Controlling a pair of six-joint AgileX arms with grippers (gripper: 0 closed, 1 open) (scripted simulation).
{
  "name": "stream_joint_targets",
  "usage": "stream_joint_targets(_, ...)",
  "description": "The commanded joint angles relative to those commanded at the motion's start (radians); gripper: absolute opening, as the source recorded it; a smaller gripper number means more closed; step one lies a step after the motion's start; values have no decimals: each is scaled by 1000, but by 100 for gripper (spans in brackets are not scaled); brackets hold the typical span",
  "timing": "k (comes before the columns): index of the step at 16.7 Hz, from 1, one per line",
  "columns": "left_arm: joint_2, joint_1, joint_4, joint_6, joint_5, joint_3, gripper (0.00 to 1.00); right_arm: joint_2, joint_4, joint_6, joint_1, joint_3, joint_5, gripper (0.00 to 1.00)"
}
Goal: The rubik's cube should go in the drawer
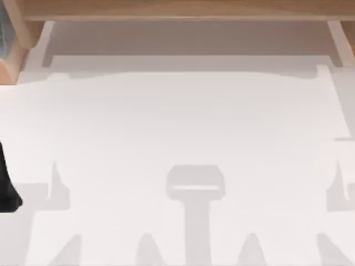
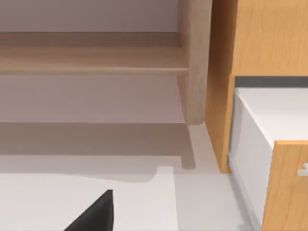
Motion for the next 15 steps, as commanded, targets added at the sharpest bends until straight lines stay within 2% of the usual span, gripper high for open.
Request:
stream_joint_targets(4,0,0,0,0,0,0,100,31,2,1,14,30,12,100)
stream_joint_targets(7,0,0,0,0,0,0,100,157,9,2,63,153,59,100)
stream_joint_targets(15,0,0,0,0,0,0,100,862,27,7,283,821,294,100)
